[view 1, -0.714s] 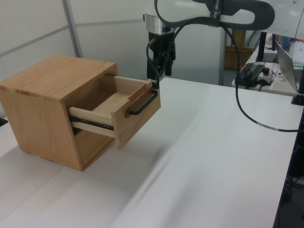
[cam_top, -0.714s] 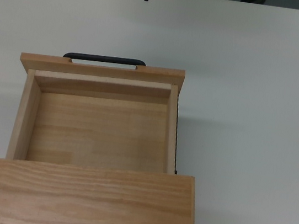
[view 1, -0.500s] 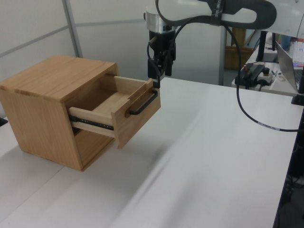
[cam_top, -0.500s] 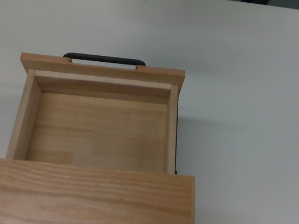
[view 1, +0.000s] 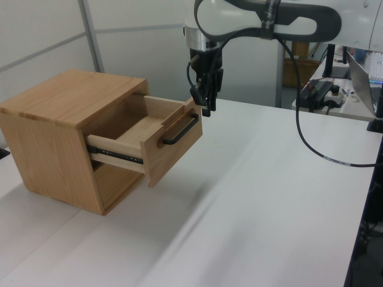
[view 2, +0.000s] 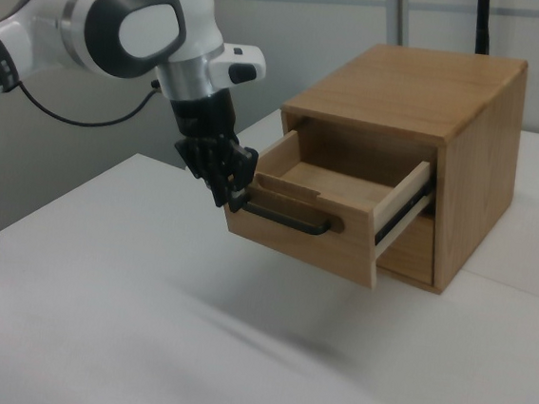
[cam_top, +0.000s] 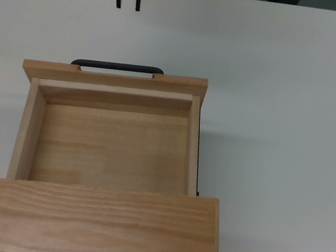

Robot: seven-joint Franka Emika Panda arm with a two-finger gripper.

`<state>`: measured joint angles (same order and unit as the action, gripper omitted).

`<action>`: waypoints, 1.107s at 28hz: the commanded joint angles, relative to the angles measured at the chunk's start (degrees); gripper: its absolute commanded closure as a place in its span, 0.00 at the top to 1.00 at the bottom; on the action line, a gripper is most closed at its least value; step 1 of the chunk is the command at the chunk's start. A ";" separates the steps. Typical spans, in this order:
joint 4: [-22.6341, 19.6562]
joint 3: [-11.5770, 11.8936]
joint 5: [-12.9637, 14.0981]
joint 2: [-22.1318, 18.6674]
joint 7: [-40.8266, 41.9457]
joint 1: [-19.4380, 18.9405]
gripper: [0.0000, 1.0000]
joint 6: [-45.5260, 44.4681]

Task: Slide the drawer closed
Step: 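Lower the gripper down in front of the open drawer's black handle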

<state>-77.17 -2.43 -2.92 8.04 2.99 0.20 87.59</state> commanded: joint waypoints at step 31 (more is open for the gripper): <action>0.01 -0.38 -0.42 7.78 -0.79 0.06 0.00 5.30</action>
<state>-77.45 -2.67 -2.94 14.79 2.99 0.56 91.14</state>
